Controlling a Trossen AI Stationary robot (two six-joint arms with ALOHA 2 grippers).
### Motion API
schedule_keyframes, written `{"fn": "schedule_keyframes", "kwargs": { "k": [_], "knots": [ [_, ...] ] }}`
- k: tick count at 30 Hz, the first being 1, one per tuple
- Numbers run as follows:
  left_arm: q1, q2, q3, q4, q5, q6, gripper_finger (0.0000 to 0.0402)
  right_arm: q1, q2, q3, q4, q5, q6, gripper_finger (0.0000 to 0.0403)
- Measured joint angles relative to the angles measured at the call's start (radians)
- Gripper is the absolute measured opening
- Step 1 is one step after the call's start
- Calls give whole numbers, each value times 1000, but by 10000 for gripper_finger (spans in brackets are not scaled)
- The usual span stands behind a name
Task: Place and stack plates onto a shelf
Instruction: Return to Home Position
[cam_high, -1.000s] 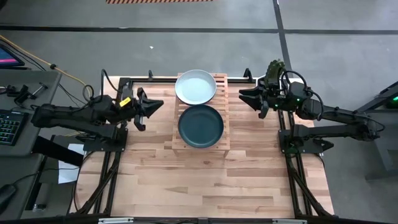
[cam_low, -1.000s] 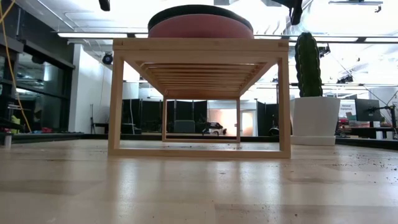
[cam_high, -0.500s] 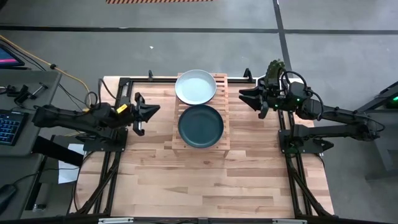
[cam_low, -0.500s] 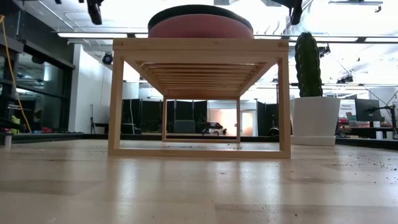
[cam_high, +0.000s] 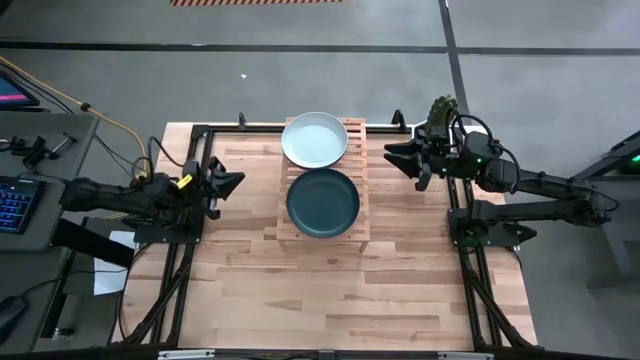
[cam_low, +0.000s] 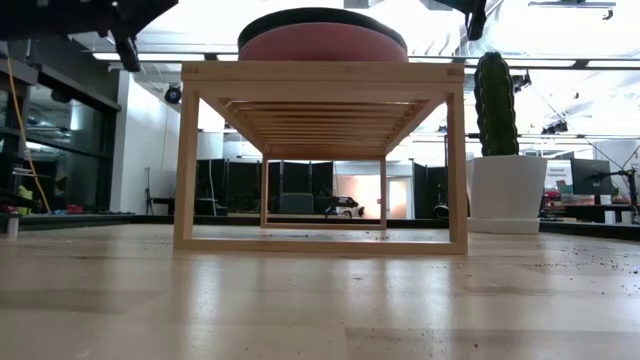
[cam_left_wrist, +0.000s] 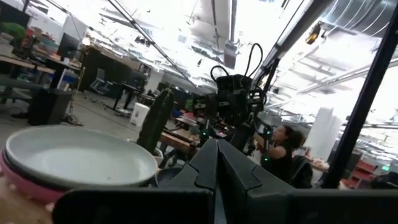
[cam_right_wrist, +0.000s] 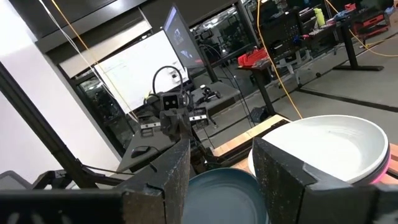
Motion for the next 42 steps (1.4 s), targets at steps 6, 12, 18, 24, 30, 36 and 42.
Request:
{"fn": "schedule_keyframes", "kwargs": {
  "k": [6, 12, 18, 24, 30, 36, 42],
  "knots": [
    [-22, -45, -75, 52, -23, -22, 0, 0, 0, 0, 0, 0, 8, 157],
    [-47, -49, -171, 185, -50, -40, 0, 0, 0, 0, 0, 0, 11, 157],
    [-67, -49, -178, 172, -76, -32, 0, 0, 0, 0, 0, 0, 11, 157],
    [-67, -49, -177, 135, -8, 36, 0, 0, 0, 0, 0, 0, 11, 157],
    [-67, -49, -177, -31, 26, 170, 0, 0, 0, -1, -1, 0, 10, 157],
    [-67, -49, -177, -236, 35, 129, 0, 0, 0, -1, -1, 0, 10, 157],
    [-66, -49, -177, -346, 62, 50, 0, 0, 0, -1, 0, 0, 8, 157]
  ]
}}
